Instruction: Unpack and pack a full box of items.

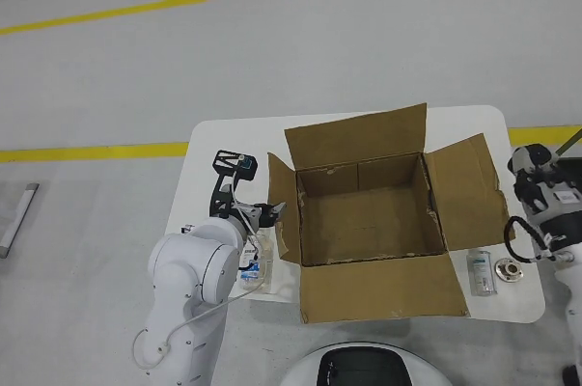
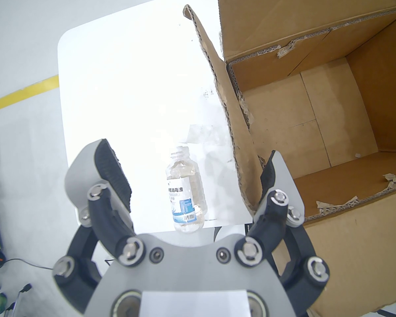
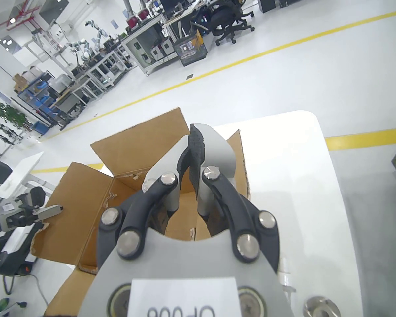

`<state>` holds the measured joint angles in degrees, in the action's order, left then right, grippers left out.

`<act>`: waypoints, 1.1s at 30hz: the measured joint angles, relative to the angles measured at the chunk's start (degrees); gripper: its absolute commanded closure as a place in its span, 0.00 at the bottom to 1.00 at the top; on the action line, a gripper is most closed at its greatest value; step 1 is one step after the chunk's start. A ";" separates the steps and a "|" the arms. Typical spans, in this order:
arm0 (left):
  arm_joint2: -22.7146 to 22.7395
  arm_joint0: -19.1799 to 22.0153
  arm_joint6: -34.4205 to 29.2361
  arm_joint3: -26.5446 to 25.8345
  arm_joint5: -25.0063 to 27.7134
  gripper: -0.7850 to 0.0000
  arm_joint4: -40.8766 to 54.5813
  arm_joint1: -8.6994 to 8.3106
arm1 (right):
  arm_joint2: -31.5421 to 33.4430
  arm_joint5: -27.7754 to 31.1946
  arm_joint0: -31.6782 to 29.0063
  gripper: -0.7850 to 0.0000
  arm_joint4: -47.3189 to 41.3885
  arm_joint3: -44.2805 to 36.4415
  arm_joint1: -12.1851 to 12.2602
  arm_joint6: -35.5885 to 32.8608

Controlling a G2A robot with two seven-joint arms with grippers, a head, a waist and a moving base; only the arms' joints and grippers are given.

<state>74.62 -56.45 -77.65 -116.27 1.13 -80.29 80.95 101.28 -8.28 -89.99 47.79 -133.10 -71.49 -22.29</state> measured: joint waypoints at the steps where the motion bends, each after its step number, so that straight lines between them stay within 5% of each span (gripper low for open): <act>1: 0.00 0.00 0.00 0.00 0.00 0.00 0.00 0.00 | -0.89 -0.29 -0.06 1.00 2.70 -0.17 0.03 0.63; 9: 0.00 0.00 0.00 0.00 0.00 0.00 0.00 0.00 | -9.07 -8.18 -1.36 1.00 17.44 2.02 -0.66 12.01; 18: 0.00 0.00 0.00 0.00 0.00 0.00 0.00 0.00 | -11.95 -5.64 -2.82 1.00 23.12 6.00 -0.96 20.41; 33: 0.06 -0.24 0.49 -0.14 0.13 0.00 -0.09 -0.02 | -12.31 -5.59 -3.01 1.00 24.08 5.90 -1.00 20.68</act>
<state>74.68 -56.69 -77.16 -116.41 1.26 -80.38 80.93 88.97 -13.86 -93.00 71.87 -127.20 -72.49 -1.61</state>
